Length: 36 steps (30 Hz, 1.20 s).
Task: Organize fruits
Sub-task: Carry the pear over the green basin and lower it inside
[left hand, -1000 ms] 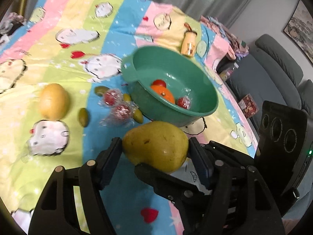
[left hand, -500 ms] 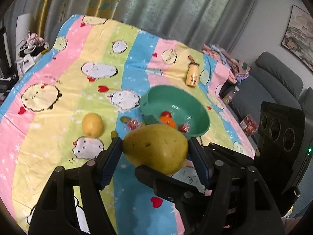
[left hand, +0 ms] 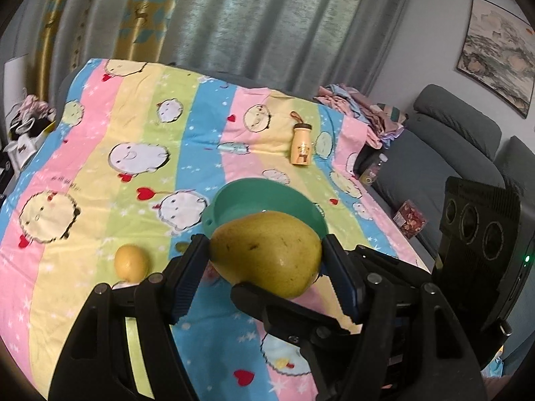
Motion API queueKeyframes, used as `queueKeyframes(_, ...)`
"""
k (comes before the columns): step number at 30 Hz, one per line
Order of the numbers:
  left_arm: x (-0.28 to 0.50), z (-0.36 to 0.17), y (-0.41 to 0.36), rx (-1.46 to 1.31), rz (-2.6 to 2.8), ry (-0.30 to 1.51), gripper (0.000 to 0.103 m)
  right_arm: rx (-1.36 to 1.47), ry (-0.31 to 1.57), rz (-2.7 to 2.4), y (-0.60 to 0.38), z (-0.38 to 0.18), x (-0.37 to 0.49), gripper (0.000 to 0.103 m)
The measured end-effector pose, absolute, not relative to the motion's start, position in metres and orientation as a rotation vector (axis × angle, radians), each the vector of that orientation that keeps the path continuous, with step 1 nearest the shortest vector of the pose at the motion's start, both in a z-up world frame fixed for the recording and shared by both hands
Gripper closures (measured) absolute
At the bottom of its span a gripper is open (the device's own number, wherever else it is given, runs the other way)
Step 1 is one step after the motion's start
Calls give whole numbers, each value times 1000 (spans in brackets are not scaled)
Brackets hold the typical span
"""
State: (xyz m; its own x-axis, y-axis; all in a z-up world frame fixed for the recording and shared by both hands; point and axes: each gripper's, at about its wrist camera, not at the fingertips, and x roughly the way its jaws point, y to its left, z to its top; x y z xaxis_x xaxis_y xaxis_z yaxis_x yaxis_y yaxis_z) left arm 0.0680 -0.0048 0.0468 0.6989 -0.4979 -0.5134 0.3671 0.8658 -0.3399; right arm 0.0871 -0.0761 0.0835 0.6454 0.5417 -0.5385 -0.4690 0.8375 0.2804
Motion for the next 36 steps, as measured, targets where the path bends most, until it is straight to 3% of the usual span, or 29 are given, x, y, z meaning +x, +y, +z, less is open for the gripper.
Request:
queueKeyframes(25, 207, 10, -80, -281, -677, 813, 34, 228, 736, 401, -169, 46, 183, 42)
queueKeyframes(36, 243, -35, -77, -324, -658, 950, 34, 252, 886, 405, -171, 6, 220, 42)
